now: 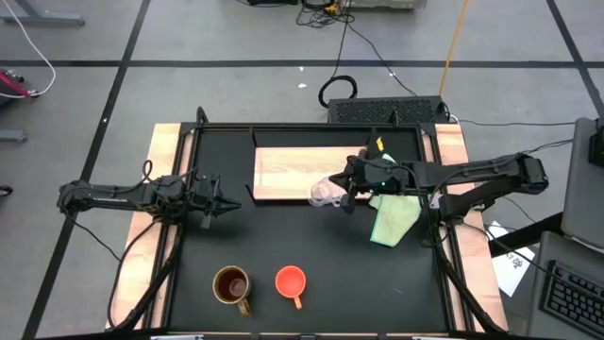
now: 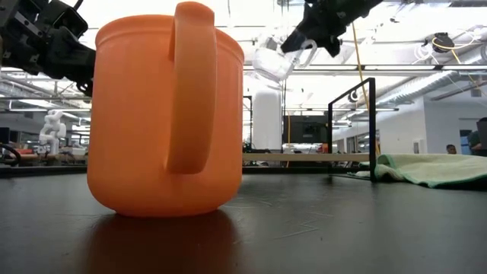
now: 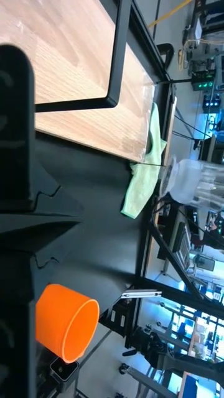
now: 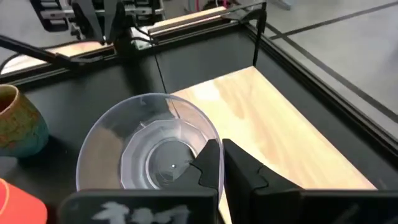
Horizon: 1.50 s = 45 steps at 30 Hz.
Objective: Stack small to large cups/mugs on shelf
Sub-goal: Put the transparent mug on the shelf
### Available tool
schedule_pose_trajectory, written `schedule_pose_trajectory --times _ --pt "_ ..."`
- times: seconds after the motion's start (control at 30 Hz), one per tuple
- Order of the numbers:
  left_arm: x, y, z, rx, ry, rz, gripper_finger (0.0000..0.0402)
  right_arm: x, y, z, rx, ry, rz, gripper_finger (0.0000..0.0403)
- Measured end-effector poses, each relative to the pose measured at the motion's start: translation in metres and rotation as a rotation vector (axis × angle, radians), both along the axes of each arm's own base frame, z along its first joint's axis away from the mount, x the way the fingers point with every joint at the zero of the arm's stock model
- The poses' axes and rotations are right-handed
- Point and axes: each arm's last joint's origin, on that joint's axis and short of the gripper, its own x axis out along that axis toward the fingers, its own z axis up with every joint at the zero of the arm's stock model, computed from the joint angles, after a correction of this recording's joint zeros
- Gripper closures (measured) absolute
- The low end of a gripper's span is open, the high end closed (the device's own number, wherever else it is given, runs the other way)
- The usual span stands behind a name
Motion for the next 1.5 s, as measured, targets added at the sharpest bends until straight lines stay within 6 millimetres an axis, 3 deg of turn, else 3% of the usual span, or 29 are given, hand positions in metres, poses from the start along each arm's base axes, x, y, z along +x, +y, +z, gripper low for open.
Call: schedule_pose_trajectory --times 0.2,0.5,0.8,1.03,1.5 --pt "0.0 0.0 0.0 0.0 0.005 0.0 0.0376 -0.007 -0.001 0.014 -0.104 0.123 -0.152 0.0403" --pt "0.0 0.0 -0.001 0.003 0.009 0.0 0.0376 -0.003 -0.021 0.041 -0.061 0.256 -0.292 0.0403" --pt "0.0 0.0 -0.001 0.006 0.007 -0.001 0.0376 0.019 -0.053 0.019 0.094 0.417 -0.364 0.0403" --pt "0.0 0.0 -0.001 0.013 0.006 -0.002 0.0376 0.02 -0.067 0.011 0.102 0.452 -0.409 0.0403" --pt "0.0 0.0 -0.001 0.026 0.005 -0.004 0.0376 0.024 -0.066 0.008 0.132 0.405 -0.467 0.0403"
